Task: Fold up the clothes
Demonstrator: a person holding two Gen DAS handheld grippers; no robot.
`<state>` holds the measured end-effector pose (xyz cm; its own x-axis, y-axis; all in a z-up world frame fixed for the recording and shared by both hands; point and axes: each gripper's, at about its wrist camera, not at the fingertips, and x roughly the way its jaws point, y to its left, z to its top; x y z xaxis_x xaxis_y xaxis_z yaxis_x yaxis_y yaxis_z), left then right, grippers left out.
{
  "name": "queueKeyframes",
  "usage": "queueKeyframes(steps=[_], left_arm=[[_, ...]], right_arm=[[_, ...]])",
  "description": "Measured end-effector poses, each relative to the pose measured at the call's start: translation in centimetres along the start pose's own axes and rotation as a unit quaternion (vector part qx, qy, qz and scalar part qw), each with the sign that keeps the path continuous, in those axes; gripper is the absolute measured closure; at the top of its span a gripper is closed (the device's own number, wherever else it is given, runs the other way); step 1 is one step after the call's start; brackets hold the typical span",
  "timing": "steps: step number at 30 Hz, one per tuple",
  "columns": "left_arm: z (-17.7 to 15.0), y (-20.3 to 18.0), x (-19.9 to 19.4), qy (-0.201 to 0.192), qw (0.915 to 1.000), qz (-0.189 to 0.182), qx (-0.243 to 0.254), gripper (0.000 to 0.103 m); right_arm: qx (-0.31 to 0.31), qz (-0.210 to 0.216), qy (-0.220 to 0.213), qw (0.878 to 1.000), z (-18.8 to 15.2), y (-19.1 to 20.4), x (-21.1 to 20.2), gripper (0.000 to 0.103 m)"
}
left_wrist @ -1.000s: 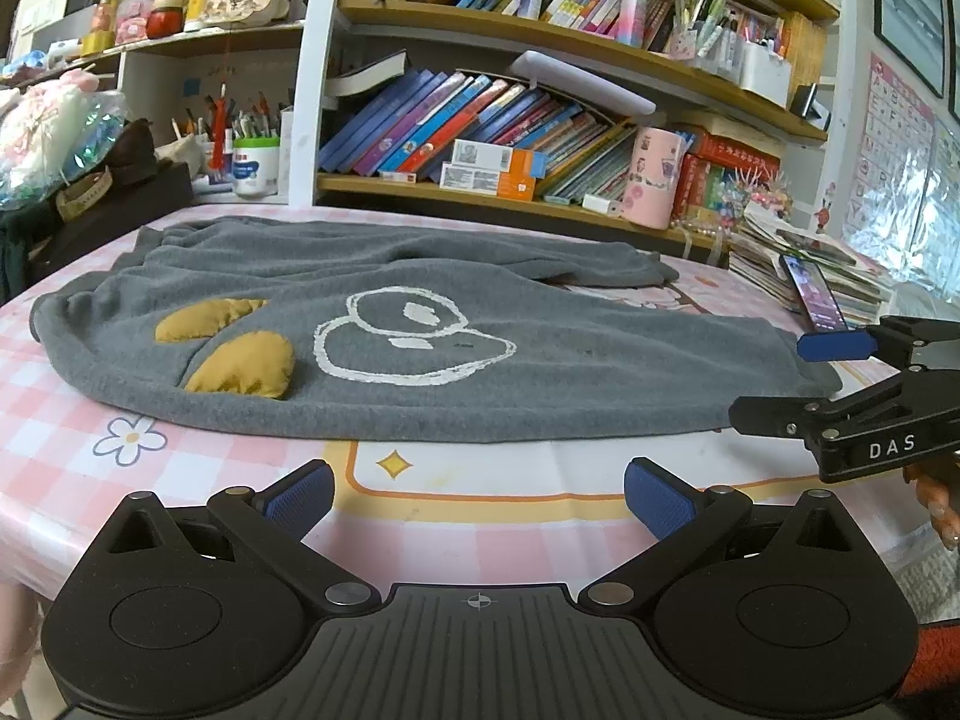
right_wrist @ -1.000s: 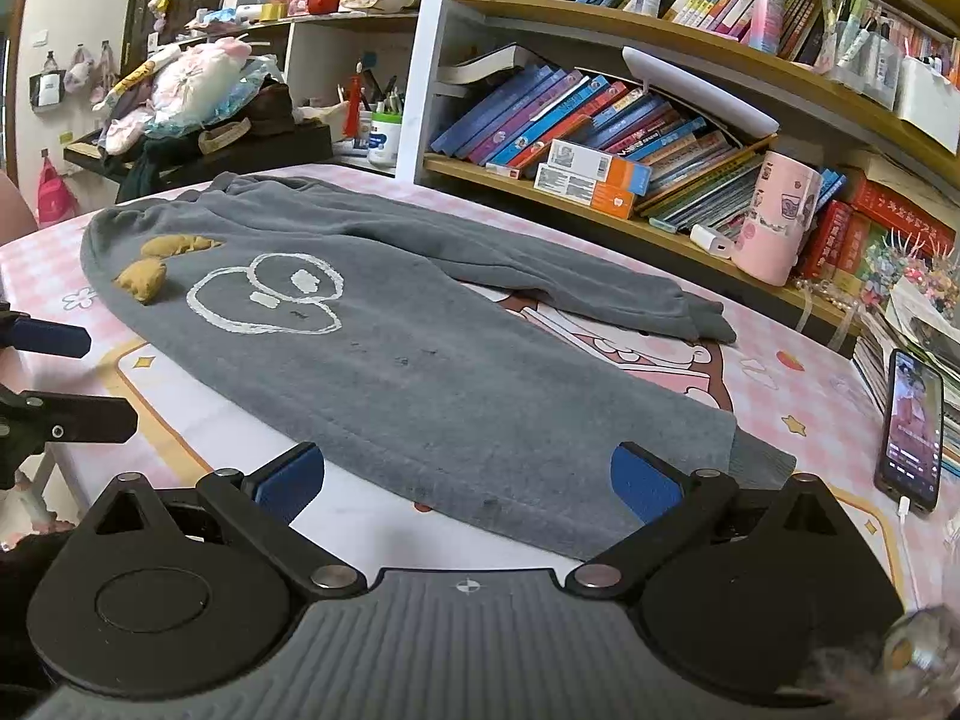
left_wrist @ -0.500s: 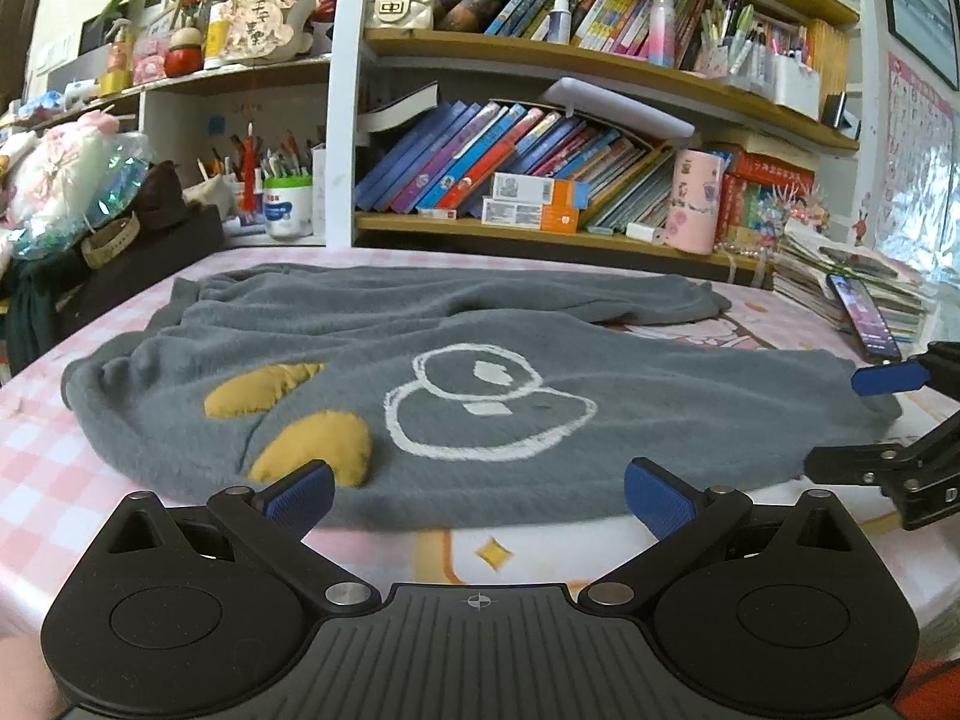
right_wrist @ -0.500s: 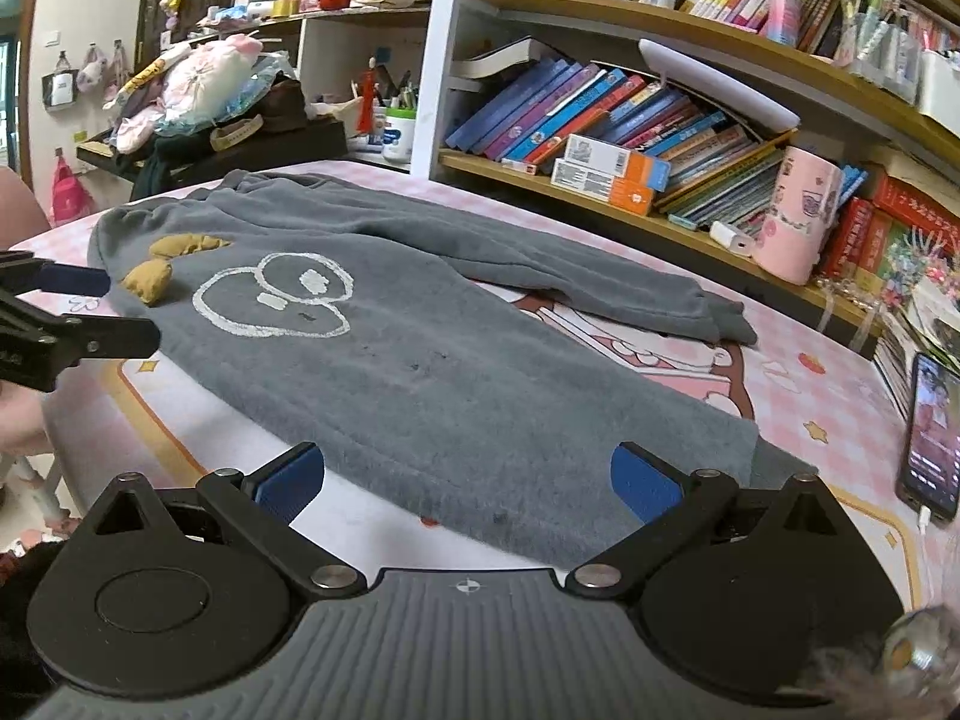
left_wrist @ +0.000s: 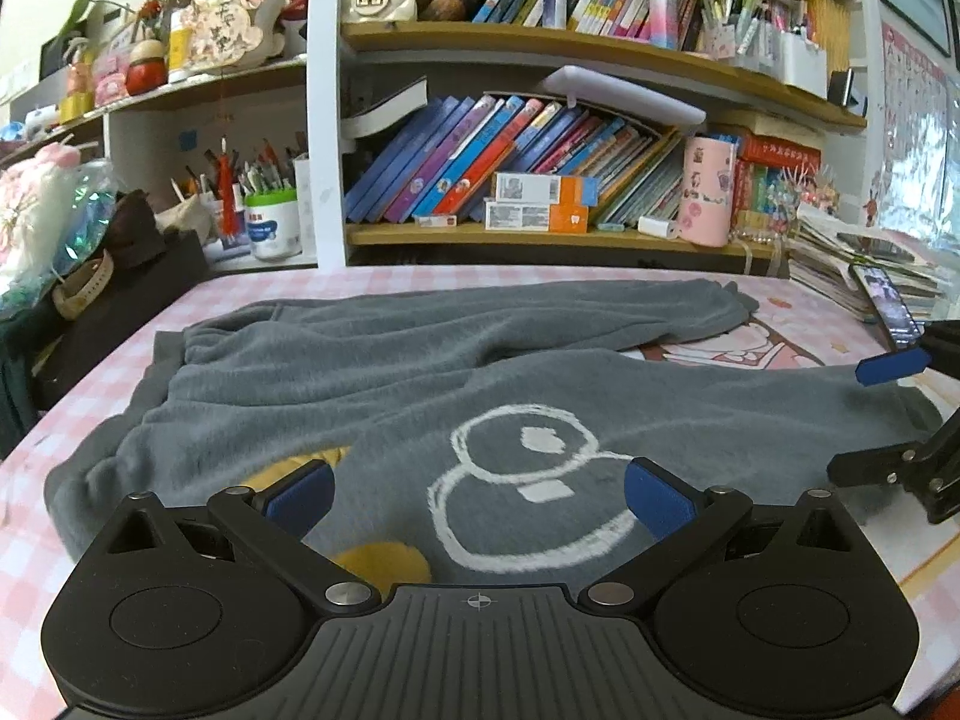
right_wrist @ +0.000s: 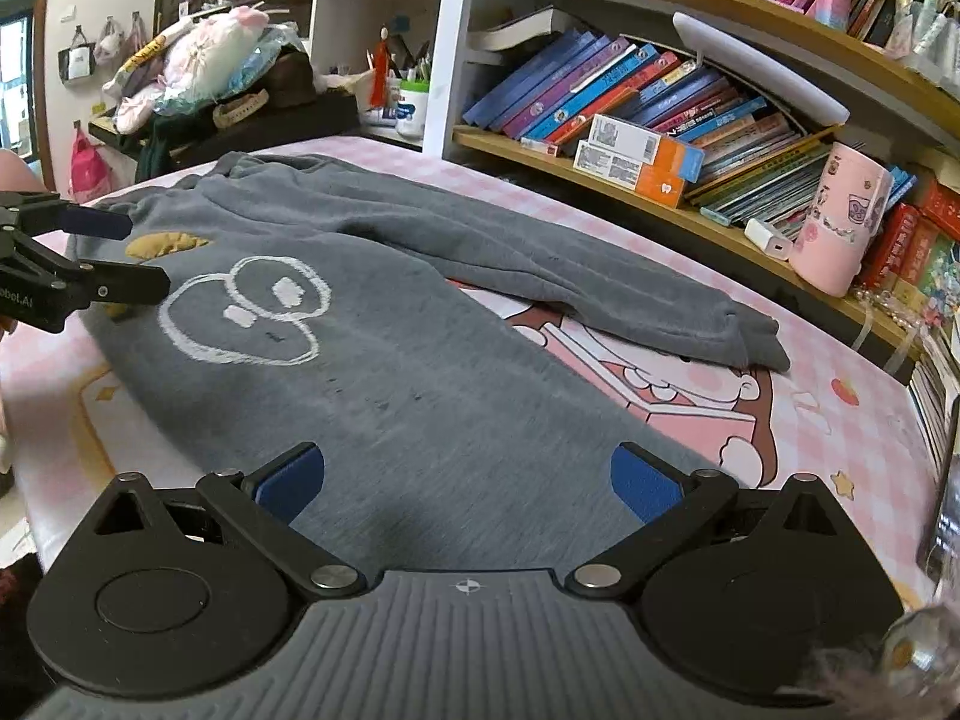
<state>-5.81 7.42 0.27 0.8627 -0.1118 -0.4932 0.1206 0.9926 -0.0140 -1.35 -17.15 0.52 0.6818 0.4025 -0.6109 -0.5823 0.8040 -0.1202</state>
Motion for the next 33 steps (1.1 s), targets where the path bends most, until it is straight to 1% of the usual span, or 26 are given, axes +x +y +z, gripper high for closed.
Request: queueKeyframes(steps=[4, 9, 13, 16, 21, 24, 26, 30, 33], left_arm=[[0.9, 0.7, 1.3, 0.006, 1.0000, -0.004, 0.004, 0.000], [2.0, 1.4, 3.1, 0.014, 0.9996, -0.005, 0.024, 0.000], [2.9, 2.2, 4.7, 0.031, 0.9985, -0.020, 0.041, 0.000], [3.6, 2.9, 5.9, 0.042, 0.9977, -0.013, 0.052, 0.000], [4.9, 4.2, 7.5, 0.043, 0.9973, -0.002, 0.059, 0.000], [5.7, 4.8, 8.4, 0.042, 0.9968, 0.006, 0.068, 0.000], [6.3, 5.4, 9.2, 0.045, 0.9960, 0.011, 0.076, 0.000], [7.5, 7.3, 10.8, 0.059, 0.9940, 0.004, 0.092, 0.000], [8.5, 9.1, 12.2, 0.069, 0.9916, 0.003, 0.110, 0.000]], right_arm=[[-0.005, -0.002, 0.012, 1.000, 1.0, -1.0, 1.1, 0.000], [-0.021, -0.012, 0.030, 0.999, 2.1, -2.3, 3.1, 0.000], [-0.018, -0.008, 0.040, 0.999, 3.0, -3.5, 4.3, 0.000], [-0.012, -0.002, 0.044, 0.999, 3.6, -4.4, 5.2, 0.000], [-0.004, 0.005, 0.047, 0.999, 4.7, -5.8, 6.6, 0.000], [0.022, 0.009, 0.048, 0.999, 5.6, -7.7, 7.6, 0.000], [0.036, 0.005, 0.048, 0.998, 6.3, -9.2, 8.3, 0.000], [0.049, -0.016, 0.055, 0.997, 7.5, -12.7, 10.0, 0.000], [0.045, -0.041, 0.061, 0.996, 8.5, -15.3, 11.6, 0.000]])
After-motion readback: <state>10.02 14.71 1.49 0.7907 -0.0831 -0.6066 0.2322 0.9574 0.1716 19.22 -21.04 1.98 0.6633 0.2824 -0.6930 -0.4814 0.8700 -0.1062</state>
